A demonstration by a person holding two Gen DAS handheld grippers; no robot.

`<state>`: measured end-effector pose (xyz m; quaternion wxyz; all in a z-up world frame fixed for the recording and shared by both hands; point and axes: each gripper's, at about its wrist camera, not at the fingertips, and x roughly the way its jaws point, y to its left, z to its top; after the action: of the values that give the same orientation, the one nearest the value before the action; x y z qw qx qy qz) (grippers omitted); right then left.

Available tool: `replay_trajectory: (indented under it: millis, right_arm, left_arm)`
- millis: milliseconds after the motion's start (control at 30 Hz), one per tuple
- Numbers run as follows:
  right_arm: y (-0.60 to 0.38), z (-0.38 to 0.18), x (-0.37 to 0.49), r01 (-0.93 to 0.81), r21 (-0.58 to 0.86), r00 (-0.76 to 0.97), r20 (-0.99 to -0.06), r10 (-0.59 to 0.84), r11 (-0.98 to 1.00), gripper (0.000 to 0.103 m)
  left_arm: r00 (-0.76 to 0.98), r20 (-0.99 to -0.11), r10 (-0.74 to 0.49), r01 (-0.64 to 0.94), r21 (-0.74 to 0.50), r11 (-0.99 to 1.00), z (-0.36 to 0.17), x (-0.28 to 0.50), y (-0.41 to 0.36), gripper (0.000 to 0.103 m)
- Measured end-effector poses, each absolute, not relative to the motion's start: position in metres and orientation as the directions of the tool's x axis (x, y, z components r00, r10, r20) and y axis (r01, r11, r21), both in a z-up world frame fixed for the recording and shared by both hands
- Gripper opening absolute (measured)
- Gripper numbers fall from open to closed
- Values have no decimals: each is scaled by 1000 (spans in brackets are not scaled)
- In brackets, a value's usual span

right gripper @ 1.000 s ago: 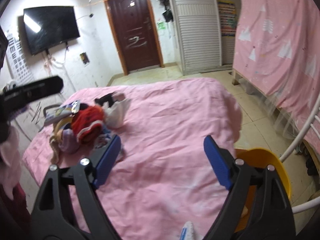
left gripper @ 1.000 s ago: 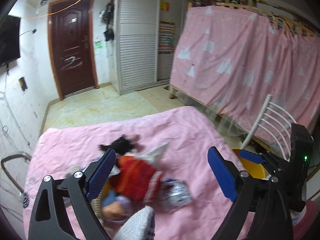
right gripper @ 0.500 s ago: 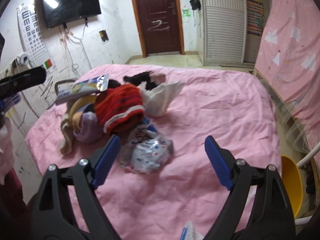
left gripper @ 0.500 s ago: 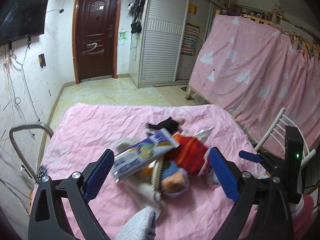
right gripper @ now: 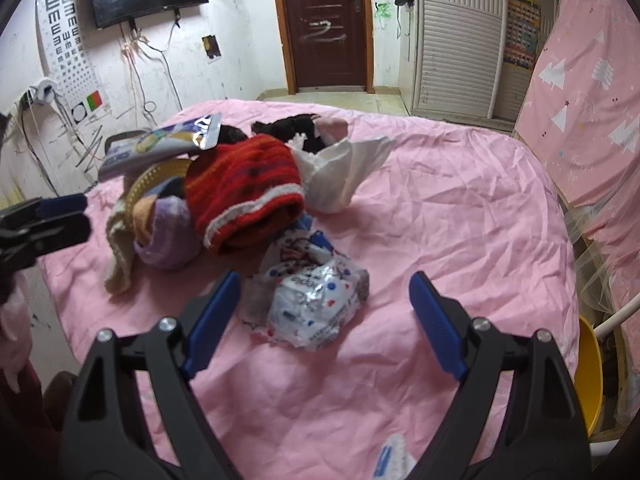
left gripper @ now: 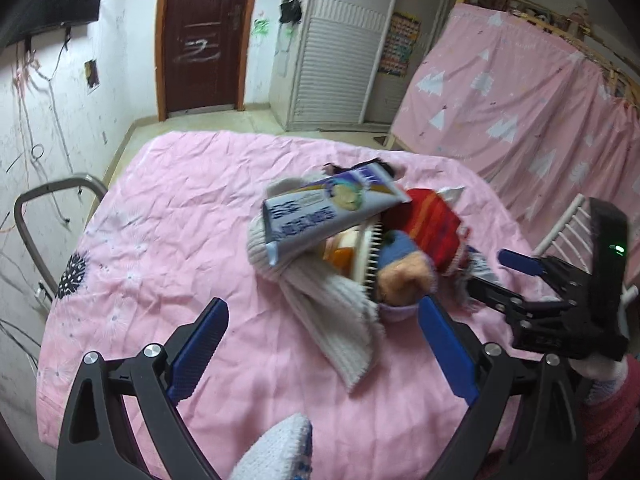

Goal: Collect trash
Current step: 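Grasp the silver plastic wrapper with the right gripper while the left gripper grasps the grey knit scarf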

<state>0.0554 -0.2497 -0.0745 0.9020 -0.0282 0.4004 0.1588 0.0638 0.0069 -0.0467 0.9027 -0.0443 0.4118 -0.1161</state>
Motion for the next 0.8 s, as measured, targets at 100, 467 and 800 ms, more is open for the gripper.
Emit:
replay_trajectory:
  millis: [100,467,800]
  right_arm:
    - [-249,-76,56,-310,76,625,-735,263,948,79]
    - [-236,-84,57,-352,50,584,-769,261,935,47]
    - [-235,-82,52,-350,29,610,-752,251,936,35]
  left_arm:
    - [640,-734,-229,117,-201,972,-51,76,16,87]
    - [613,-776,-146,4,-182,983,-70,123,23,86]
    - [615,-752,-237,52,-261,964,-68,126,13,45]
